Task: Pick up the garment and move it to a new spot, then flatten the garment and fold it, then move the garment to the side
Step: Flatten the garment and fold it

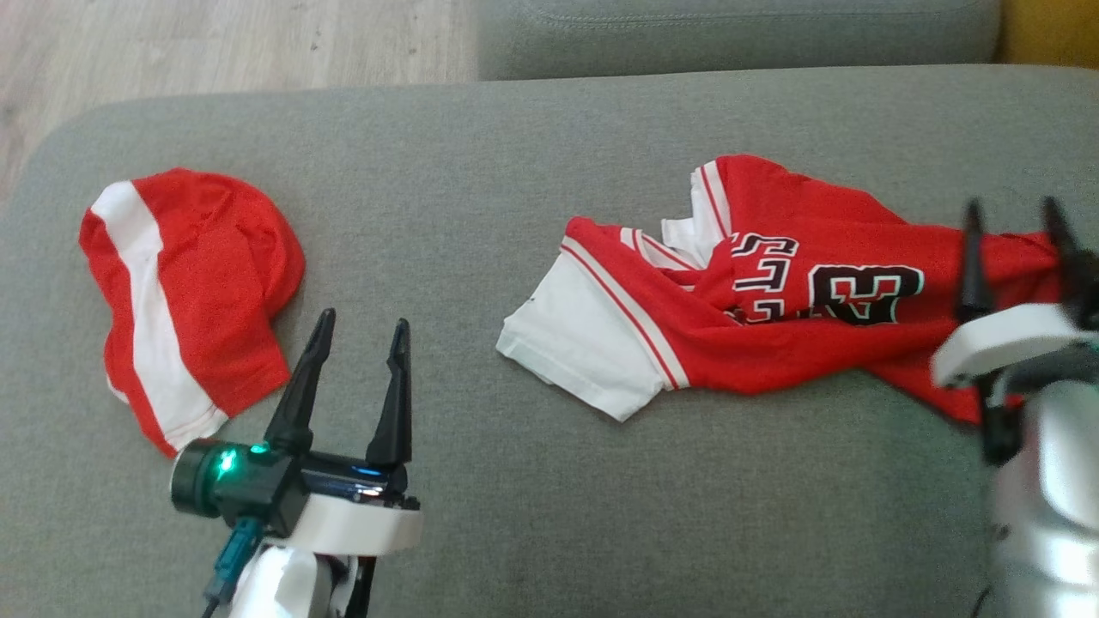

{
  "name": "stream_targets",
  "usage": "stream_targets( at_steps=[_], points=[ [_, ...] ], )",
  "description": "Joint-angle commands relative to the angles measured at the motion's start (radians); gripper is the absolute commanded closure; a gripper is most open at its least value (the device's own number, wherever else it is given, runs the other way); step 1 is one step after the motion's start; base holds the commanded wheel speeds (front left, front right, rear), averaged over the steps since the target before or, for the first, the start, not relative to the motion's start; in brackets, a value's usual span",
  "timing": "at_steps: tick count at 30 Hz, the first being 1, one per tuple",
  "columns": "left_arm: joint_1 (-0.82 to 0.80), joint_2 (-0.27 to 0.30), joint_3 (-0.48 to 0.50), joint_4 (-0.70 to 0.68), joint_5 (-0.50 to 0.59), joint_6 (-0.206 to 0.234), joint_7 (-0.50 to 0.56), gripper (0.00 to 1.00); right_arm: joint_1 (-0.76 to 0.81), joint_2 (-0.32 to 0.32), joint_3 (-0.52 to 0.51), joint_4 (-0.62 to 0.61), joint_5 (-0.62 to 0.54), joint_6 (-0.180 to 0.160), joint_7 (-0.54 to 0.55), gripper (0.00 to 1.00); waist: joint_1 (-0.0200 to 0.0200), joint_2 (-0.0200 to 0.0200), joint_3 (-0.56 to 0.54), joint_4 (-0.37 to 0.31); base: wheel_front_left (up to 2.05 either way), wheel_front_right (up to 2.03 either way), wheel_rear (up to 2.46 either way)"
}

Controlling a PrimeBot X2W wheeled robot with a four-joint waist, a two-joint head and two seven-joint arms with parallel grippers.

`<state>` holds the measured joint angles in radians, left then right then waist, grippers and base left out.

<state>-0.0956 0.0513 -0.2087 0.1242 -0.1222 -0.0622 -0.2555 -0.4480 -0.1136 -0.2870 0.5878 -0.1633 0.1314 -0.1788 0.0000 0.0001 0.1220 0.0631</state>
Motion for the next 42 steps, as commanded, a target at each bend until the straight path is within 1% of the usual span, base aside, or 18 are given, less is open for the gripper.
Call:
stream_targets(
  at_steps=[1, 2, 3, 7, 10, 13, 15, 19, 22, 24, 26, 29, 35, 39, 42],
  points=[
    [-0.02, -0.001, 0.039, -0.039, -0.001, -0.001, -0.006, 0.0, 0.008, 0.011, 0.053, -0.056, 0.022, -0.001, -0.025, 0.0, 0.0, -0.0001, -0.006, -0.008, 0.0, 0.0, 0.0],
    [-0.02, -0.001, 0.04, -0.04, -0.001, 0.0, -0.006, 0.0, 0.025, 0.022, 0.081, -0.081, 0.04, -0.001, -0.035, 0.0, 0.0, -0.0001, -0.01, -0.011, 0.0, 0.0, 0.0],
    [-0.019, -0.001, 0.042, -0.045, 0.0, -0.001, -0.006, 0.0, 0.068, 0.04, 0.148, -0.133, 0.082, -0.001, -0.05, 0.0, 0.0, -0.0001, -0.015, -0.017, 0.0, 0.0, 0.0],
    [-0.017, -0.001, 0.043, -0.052, 0.002, -0.003, -0.006, 0.0, 0.176, 0.059, 0.254, -0.231, 0.164, -0.001, -0.065, 0.0, 0.0, -0.0001, -0.022, -0.023, 0.0, 0.0, 0.0],
    [-0.014, -0.001, 0.041, -0.055, 0.004, -0.003, -0.006, 0.0, 0.244, 0.062, 0.31, -0.273, 0.224, -0.001, -0.067, 0.0, 0.0, -0.0001, -0.023, -0.025, 0.0, 0.0, 0.0],
    [-0.016, -0.001, 0.04, -0.058, 0.005, -0.004, -0.006, 0.0, 0.274, 0.063, 0.326, -0.295, 0.263, -0.001, -0.069, 0.0, 0.0, -0.0001, -0.017, -0.02, 0.0, 0.0, 0.0],
    [-0.019, -0.001, 0.041, -0.061, 0.008, -0.006, -0.006, 0.0, 0.272, 0.063, 0.327, -0.307, 0.271, -0.001, -0.067, 0.0, 0.0, -0.0001, -0.01, -0.013, 0.0, 0.0, 0.0],
    [-0.027, -0.001, 0.041, -0.062, 0.01, -0.009, -0.006, 0.0, 0.249, 0.063, 0.334, -0.32, 0.249, -0.001, -0.046, 0.0, 0.0, -0.0001, 0.008, 0.002, 0.0, 0.0, 0.0],
    [-0.043, -0.001, 0.028, -0.066, 0.006, -0.011, -0.006, 0.0, 0.191, 0.063, 0.346, -0.328, 0.195, -0.001, -0.002, 0.0, 0.0, -0.0001, 0.036, 0.024, 0.0, 0.0, 0.0],
    [-0.055, -0.001, 0.016, -0.064, 0.001, -0.011, -0.006, 0.0, 0.132, 0.063, 0.353, -0.326, 0.18, -0.001, 0.035, 0.0, 0.0, -0.0001, 0.054, 0.042, 0.0, 0.0, 0.0],
    [-0.066, -0.001, 0.005, -0.061, -0.007, -0.009, -0.006, 0.0, 0.068, 0.057, 0.363, -0.303, 0.175, -0.001, 0.087, 0.0, 0.0, -0.0001, 0.07, 0.06, 0.0, 0.0, 0.0],
    [-0.08, -0.001, -0.012, -0.062, -0.023, -0.005, -0.006, 0.0, -0.025, 0.041, 0.367, -0.221, 0.175, -0.001, 0.202, 0.0, 0.0, -0.0001, 0.09, 0.086, 0.0, 0.0, 0.0],
    [-0.106, -0.001, -0.053, -0.058, -0.046, 0.004, -0.006, 0.0, -0.2, 0.011, 0.354, -0.013, 0.208, -0.001, 0.386, 0.0, 0.0, -0.0001, 0.121, 0.143, 0.0, 0.0, 0.0],
    [-0.123, -0.001, -0.073, -0.06, -0.066, 0.013, -0.006, 0.0, -0.298, -0.027, 0.347, 0.126, 0.194, -0.001, 0.482, 0.0, 0.0, -0.0001, 0.147, 0.178, 0.0, 0.0, 0.0],
    [-0.132, -0.001, -0.089, -0.061, -0.072, 0.018, -0.006, 0.0, -0.353, -0.048, 0.32, 0.224, 0.186, -0.001, 0.553, 0.0, 0.0, -0.0001, 0.165, 0.199, 0.0, 0.0, 0.0]
  ],
)
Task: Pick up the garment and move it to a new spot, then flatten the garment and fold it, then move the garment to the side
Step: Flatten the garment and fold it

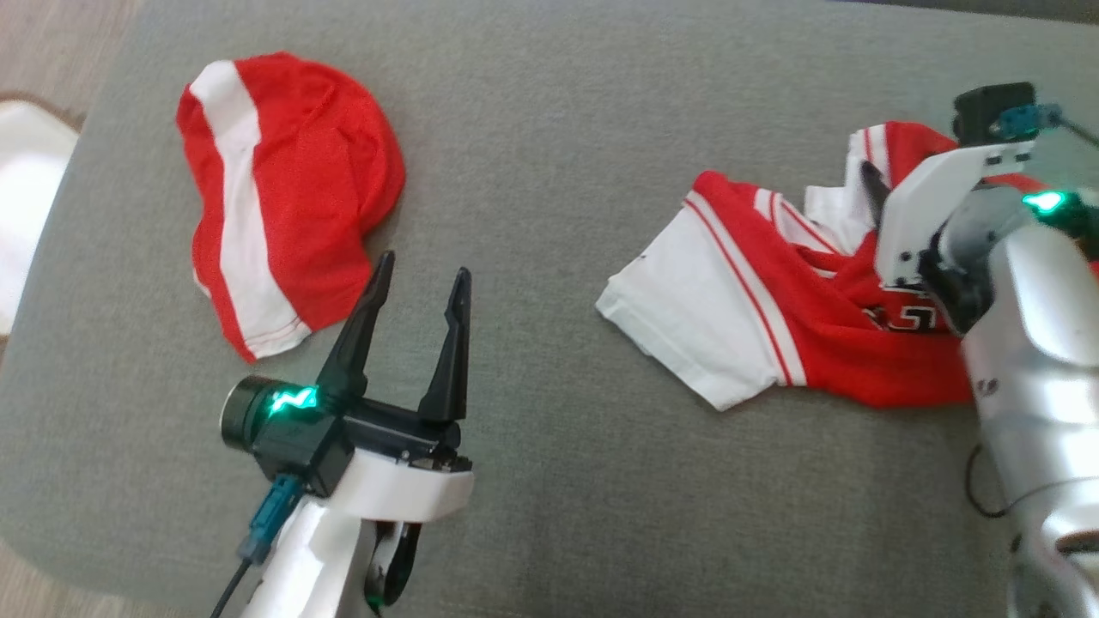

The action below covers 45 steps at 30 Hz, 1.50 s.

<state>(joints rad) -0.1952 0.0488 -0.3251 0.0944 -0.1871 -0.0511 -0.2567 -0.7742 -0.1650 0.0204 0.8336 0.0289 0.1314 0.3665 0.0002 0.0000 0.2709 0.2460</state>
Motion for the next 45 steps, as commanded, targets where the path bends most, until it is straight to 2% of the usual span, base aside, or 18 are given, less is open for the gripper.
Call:
stream_targets(
  at_steps=[1, 4, 5, 6, 7, 16, 24, 32, 33, 34, 40, 45],
  points=[
    [-0.035, 0.001, 0.024, -0.031, -0.009, 0.008, -0.005, 0.0, -0.042, -0.005, 0.007, 0.009, -0.014, -0.001, 0.032, 0.0, -0.0002, 0.0, 0.023, 0.022, 0.0, 0.0, 0.0],
    [-0.045, 0.001, 0.015, -0.034, -0.015, 0.012, -0.005, 0.0, -0.077, -0.018, -0.005, 0.088, -0.019, -0.001, 0.092, 0.0, -0.0002, 0.0, 0.04, 0.037, 0.0, 0.0, 0.0],
    [-0.048, 0.001, 0.012, -0.035, -0.017, 0.012, -0.005, 0.0, -0.087, -0.021, -0.006, 0.106, -0.017, -0.001, 0.1, 0.05, -0.0002, 0.0, 0.044, 0.042, 0.0, 0.0, 0.0],
    [-0.051, 0.001, 0.008, -0.035, -0.019, 0.013, -0.005, 0.0, -0.096, -0.024, -0.003, 0.118, -0.018, -0.001, 0.097, 0.89, -0.0002, 0.0, 0.048, 0.046, 0.0, 0.0, 0.0],
    [-0.054, 0.001, 0.006, -0.035, -0.02, 0.015, -0.005, 0.0, -0.106, -0.026, 0.001, 0.124, -0.018, -0.001, 0.087, 1.0, -0.0002, 0.0, 0.051, 0.049, 0.0, 0.0, 0.0],
    [-0.064, 0.001, -0.012, -0.034, -0.02, 0.013, -0.005, 0.0, -0.214, -0.013, 0.035, 0.096, 0.038, -0.001, -0.21, 1.0, -0.0002, 0.0, 0.054, 0.07, 0.0, 0.0, 0.0],
    [-0.071, 0.001, -0.017, -0.057, -0.035, 0.026, -0.005, 0.0, -0.328, -0.044, 0.056, 0.129, 0.019, -0.001, -0.383, 1.0, -0.0002, 0.0, 0.064, 0.102, 0.0, 0.0, 0.0],
    [-0.068, 0.001, -0.018, -0.073, -0.044, 0.035, -0.005, 0.0, -0.422, -0.066, -0.041, 0.225, -0.074, -0.001, -0.549, 1.0, -0.0002, 0.0, 0.078, 0.129, 0.0, 0.0, 0.0],
    [-0.068, 0.001, -0.018, -0.075, -0.044, 0.037, -0.005, 0.0, -0.426, -0.069, -0.052, 0.243, -0.09, -0.001, -0.553, 0.27, -0.0002, 0.0, 0.078, 0.129, 0.0, 0.0, 0.0],
    [-0.068, 0.001, -0.018, -0.076, -0.044, 0.038, -0.005, 0.0, -0.428, -0.066, -0.059, 0.263, -0.103, -0.001, -0.551, 0.0, -0.0002, 0.0, 0.078, 0.129, 0.0, 0.0, 0.0],
    [-0.055, 0.001, -0.002, -0.078, -0.032, 0.042, -0.005, 0.0, -0.397, -0.034, -0.07, 0.322, -0.138, -0.001, -0.596, 0.0, -0.0002, 0.0, 0.043, 0.093, 0.0, 0.0, 0.0],
    [-0.034, 0.001, 0.033, -0.074, -0.009, 0.033, -0.005, 0.0, -0.317, 0.012, -0.06, 0.279, -0.11, -0.001, -0.626, 0.0, -0.0002, 0.0, -0.018, 0.02, 0.0, 0.0, 0.0]
  ],
)
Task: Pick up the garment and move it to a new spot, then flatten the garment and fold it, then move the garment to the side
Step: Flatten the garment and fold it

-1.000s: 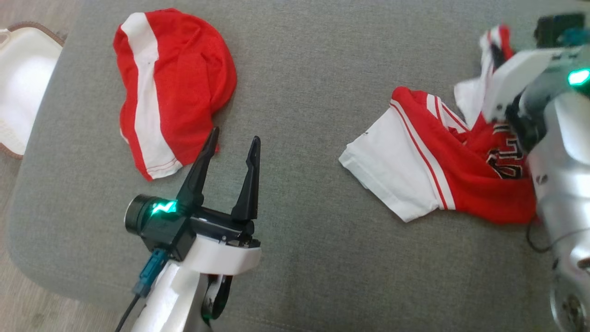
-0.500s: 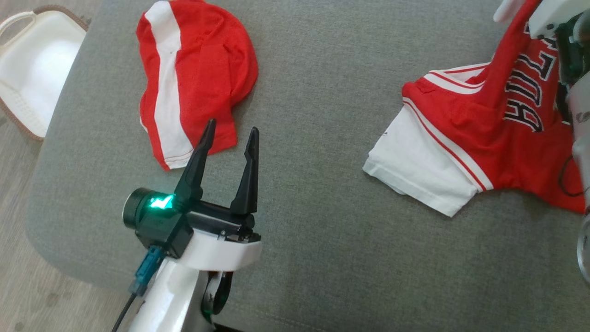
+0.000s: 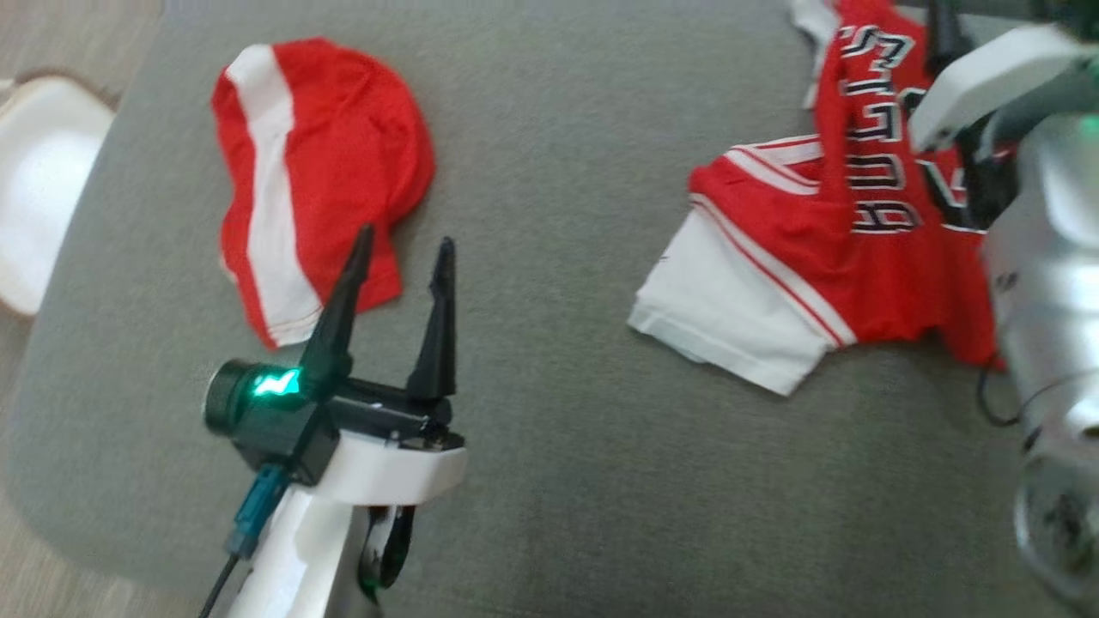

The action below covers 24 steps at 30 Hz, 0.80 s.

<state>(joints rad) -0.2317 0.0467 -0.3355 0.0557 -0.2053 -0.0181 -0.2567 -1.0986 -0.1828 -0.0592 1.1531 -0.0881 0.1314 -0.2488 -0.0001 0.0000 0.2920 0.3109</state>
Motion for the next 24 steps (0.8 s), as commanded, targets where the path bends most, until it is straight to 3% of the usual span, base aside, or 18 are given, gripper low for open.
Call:
stream_targets(
  at_steps=[1, 9, 17, 24],
  points=[
    [0.007, 0.004, 0.053, -0.035, 0.013, -0.002, -0.005, 0.0, 0.03, 0.04, 0.027, -0.072, 0.016, -0.001, -0.012, 0.0, 0.0001, 0.0, -0.05, -0.063, 0.0, 0.0, 0.0],
    [0.038, 0.004, 0.082, -0.007, 0.057, -0.038, -0.005, 0.0, 0.384, 0.07, 0.054, -0.441, 0.122, -0.001, -0.013, 0.0, 0.0001, 0.0, -0.131, -0.203, 0.0, 0.0, 0.0],
    [0.068, 0.004, 0.1, 0.026, 0.038, -0.035, -0.005, 0.0, 0.724, 0.107, 0.028, -0.758, 0.149, -0.001, -0.013, 0.0, 0.0001, 0.0, -0.161, -0.28, 0.0, 0.0, 0.0],
    [0.067, 0.004, 0.099, 0.061, 0.011, -0.042, -0.005, 0.0, 0.916, 0.13, 0.017, -0.892, 0.159, -0.001, -0.013, 0.0, 0.0001, 0.0, -0.169, -0.313, 0.0, 0.0, 0.0]
  ],
)
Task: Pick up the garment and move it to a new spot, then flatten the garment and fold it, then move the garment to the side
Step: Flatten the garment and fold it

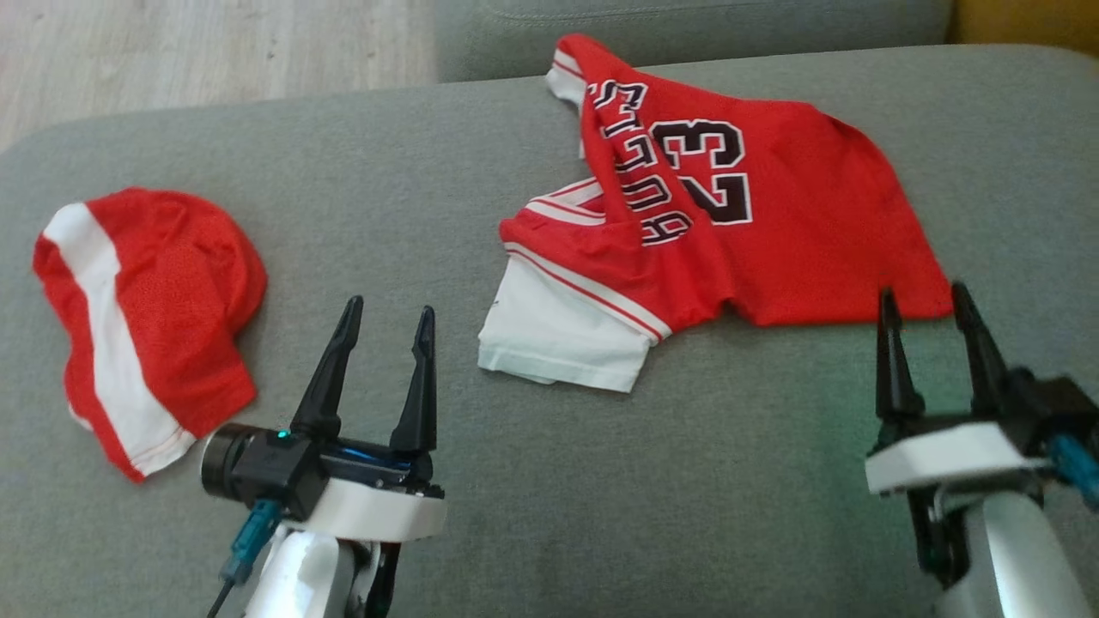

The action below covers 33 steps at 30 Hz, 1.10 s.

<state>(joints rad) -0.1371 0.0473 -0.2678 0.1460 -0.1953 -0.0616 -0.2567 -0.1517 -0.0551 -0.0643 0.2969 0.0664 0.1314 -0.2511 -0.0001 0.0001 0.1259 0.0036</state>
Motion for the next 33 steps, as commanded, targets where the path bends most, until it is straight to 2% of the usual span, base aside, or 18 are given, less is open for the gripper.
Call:
stream_targets(
  at_steps=[1, 5, 17, 22, 28, 33],
  points=[
    [-0.028, 0.003, 0.033, -0.025, 0.0, 0.002, -0.005, 0.0, -0.012, 0.003, 0.02, -0.047, 0.016, -0.001, -0.011, 0.0, 0.0001, -0.0001, -0.004, -0.012, 0.0, 0.0, 0.0],
    [-0.026, 0.003, 0.037, -0.013, -0.002, 0.002, -0.005, 0.0, 0.031, 0.004, 0.044, -0.073, 0.074, -0.001, -0.011, 0.0, 0.0001, -0.0001, -0.005, -0.035, 0.0, 0.0, 0.0],
    [-0.071, 0.003, 0.02, 0.027, 0.033, -0.004, -0.005, 0.0, 0.001, 0.005, 0.049, -0.109, 0.106, -0.001, -0.011, 0.0, 0.0001, -0.0001, 0.035, -0.064, 0.0, 0.0, 0.0],
    [-0.13, 0.003, -0.019, 0.175, 0.055, 0.001, -0.002, 0.0, -0.01, 0.005, 0.066, -0.106, 0.1, -0.001, -0.011, 0.0, 0.0001, -0.0001, 0.067, -0.071, 0.0, 0.0, 0.0],
    [-0.217, 0.003, -0.058, 0.35, 0.058, 0.001, 0.077, 0.0, -0.03, 0.005, 0.071, -0.108, 0.103, -0.001, -0.011, 0.0, 0.0001, -0.0001, 0.103, -0.089, 0.0, 0.0, 0.0],
    [-0.258, 0.003, -0.072, 0.426, 0.059, 0.03, 0.095, 0.0, -0.041, 0.005, 0.073, -0.108, 0.11, -0.001, -0.011, 0.0, 0.0001, -0.0001, 0.121, -0.102, 0.0, 0.0, 0.0]
  ],
)
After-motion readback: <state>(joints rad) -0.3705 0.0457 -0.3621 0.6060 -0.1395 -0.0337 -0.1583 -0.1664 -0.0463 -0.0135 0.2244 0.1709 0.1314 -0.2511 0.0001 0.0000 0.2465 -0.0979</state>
